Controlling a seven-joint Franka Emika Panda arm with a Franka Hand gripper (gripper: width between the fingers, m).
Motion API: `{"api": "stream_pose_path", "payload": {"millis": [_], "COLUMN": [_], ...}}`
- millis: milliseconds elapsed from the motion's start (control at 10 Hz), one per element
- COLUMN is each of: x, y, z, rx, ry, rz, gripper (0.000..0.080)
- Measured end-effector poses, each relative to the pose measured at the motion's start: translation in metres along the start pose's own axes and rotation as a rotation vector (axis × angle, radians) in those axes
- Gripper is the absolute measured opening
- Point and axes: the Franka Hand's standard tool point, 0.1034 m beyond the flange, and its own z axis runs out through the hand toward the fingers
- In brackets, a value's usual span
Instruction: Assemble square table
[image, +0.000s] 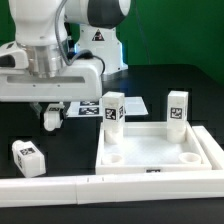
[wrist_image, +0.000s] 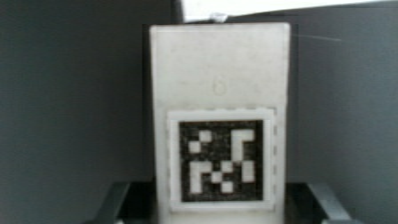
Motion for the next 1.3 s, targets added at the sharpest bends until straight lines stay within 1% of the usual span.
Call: {"api": "stream_pose_path", "payload": {"millis": [100,200,500,600,700,800,900,1000,1100,1200,1300], "x": [0.000,-0.001,-0.001,0.006,0.010,0.000,-0.004,-0.003,-0.004,-0.004,-0.006], "y": [0.008,0.008,0.010,0.011,0.012,0.014,0.014,0.017,0.018,0.019,0.016], "z": [0.002,0.003,0.003,0.000,-0.004,-0.005,-0.003,-0.003,-0.003,-0.003,-0.004], "rx": [0.007,0.003,0.001,-0.025,-0.080,-0.118,-0.111,-0.123,-0.128,-0.146,-0.206], "ry": [-0.008,-0.009,-0.005,0.022,0.074,0.102,0.075,0.064,0.053,0.049,0.065], "rz": [-0.063,-0.106,-0.338,-0.502,-0.633,-0.675,-0.737,-0.812,-0.865,-0.941,-1.104], "gripper": [0.0283,0.0284,0.0284,0.0284,0.0284,0.0284,0.0284,0.0284,0.0284,0.0284,0.0284]}}
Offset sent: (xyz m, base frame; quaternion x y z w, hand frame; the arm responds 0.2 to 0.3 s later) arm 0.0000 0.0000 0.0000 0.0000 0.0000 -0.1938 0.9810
